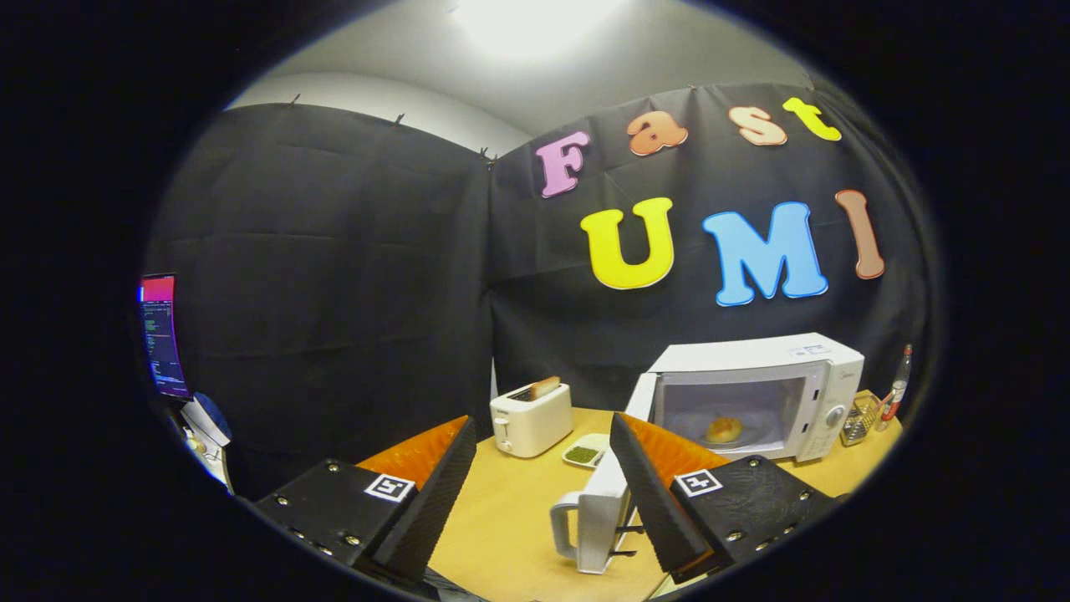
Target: Open the microwave, put the food inside, and close the microwave door.
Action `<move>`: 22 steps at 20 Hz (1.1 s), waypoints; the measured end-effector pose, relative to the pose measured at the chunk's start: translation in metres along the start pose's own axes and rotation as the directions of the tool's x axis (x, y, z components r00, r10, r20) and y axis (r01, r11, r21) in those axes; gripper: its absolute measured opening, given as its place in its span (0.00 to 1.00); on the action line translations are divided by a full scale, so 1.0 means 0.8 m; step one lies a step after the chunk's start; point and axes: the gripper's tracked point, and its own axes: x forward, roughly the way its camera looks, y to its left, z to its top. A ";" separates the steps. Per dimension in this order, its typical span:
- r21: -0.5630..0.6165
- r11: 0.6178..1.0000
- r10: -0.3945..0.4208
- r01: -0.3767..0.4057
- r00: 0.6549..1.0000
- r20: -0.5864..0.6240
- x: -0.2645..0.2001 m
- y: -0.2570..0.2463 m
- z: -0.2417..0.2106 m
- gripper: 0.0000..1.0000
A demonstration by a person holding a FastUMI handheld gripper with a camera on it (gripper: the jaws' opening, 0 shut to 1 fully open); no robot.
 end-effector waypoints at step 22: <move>0.089 0.996 0.017 0.006 0.966 -0.259 0.060 -0.013 -0.151 0.07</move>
